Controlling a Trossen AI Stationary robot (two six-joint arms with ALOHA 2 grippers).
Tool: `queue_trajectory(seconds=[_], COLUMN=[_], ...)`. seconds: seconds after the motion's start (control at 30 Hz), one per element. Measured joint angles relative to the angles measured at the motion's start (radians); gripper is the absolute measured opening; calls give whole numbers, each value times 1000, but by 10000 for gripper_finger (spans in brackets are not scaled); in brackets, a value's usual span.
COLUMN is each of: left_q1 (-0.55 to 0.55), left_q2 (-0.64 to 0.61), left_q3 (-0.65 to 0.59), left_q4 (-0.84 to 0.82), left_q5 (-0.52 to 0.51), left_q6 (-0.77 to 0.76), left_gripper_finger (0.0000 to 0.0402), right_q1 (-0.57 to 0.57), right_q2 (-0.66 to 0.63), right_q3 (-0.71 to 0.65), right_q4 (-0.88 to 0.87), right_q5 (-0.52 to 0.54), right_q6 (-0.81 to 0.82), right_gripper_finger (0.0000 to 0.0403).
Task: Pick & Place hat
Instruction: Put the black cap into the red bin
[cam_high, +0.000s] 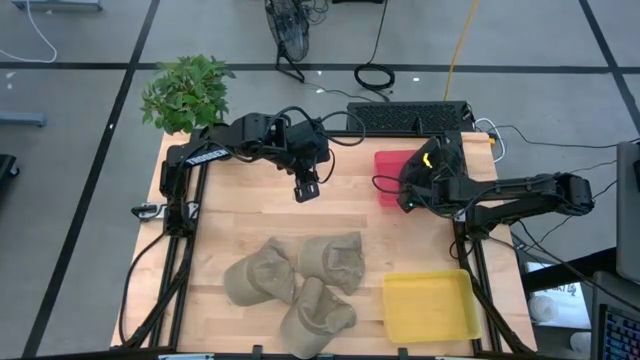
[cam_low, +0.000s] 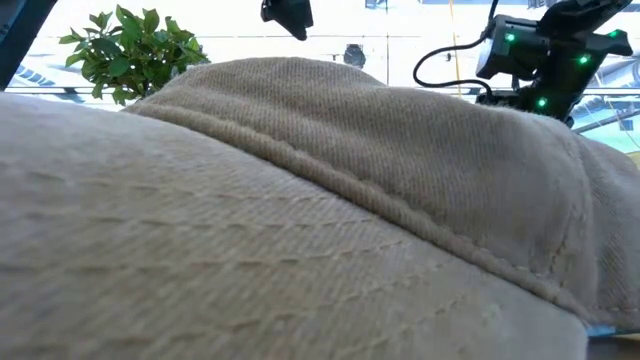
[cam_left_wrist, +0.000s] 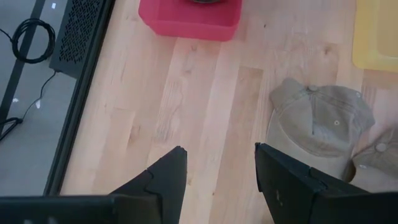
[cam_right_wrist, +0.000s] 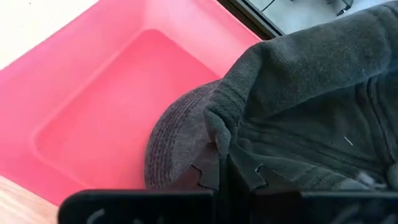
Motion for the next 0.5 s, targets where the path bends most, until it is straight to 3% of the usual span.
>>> queue_trajectory(seconds=[0.23, 0.5], left_q1=[0, 0], left_q2=[0, 0], left_q3=[0, 0], left_q4=[0, 0], left_q5=[-4, -13], left_q6=[-4, -4], left_gripper_finger=[189, 189], right_q1=[-4, -2], right_q2=[0, -2], right_q3=[0, 0], right_q4=[42, 90], right_q5=[-123, -131], right_q6=[-44, -37], right_gripper_finger=[23, 81])
